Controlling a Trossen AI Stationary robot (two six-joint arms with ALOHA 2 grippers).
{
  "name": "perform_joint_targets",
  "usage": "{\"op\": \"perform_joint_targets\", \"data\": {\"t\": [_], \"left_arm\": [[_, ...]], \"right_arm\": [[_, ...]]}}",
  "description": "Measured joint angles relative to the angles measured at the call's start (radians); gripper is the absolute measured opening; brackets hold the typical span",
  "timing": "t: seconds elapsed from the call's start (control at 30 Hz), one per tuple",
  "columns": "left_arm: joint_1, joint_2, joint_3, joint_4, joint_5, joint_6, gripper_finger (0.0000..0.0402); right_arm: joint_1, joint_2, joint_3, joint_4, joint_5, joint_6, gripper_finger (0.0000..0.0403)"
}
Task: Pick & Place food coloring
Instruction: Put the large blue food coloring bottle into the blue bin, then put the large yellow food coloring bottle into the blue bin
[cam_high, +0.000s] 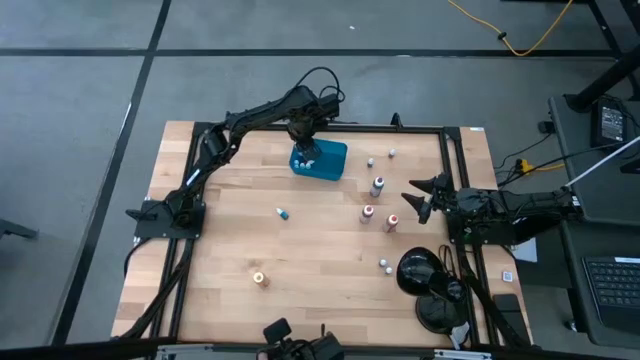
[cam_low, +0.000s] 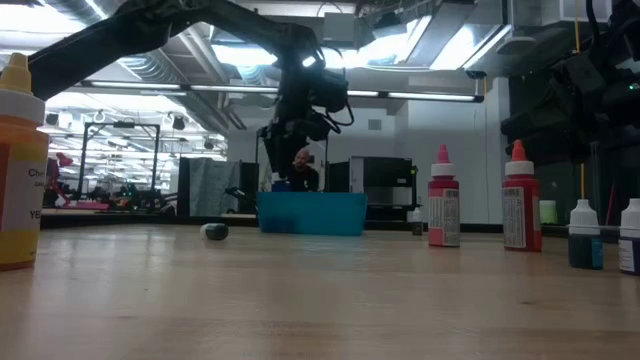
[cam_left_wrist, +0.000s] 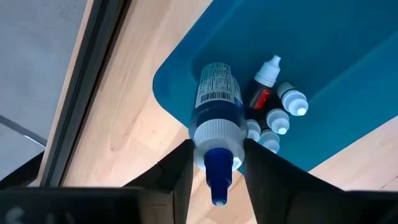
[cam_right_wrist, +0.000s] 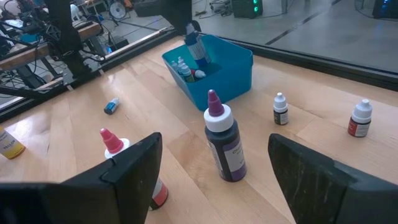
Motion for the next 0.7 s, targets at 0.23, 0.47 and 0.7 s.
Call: {"op": "perform_joint_targets", "data": {"t": [0.23,0.47,0.7], "left_arm": [[0.0,0.0,0.0,-0.005,0.0,0.008,0.0164],[0.0,-0.003,0.0,-0.007,-0.007,0.006,0.0182],[-0.002,-0.075,0.0,-0.016,-0.036,-0.05,0.0201]], "right_arm": [[0.0,0.0,0.0,0.0,0.0,0.0,0.0294],[0.0,0.0,0.0,0.0,0.0,0.0,0.0294],[0.0,0.0,0.0,0.0,0.0,0.0,0.0294]]}}
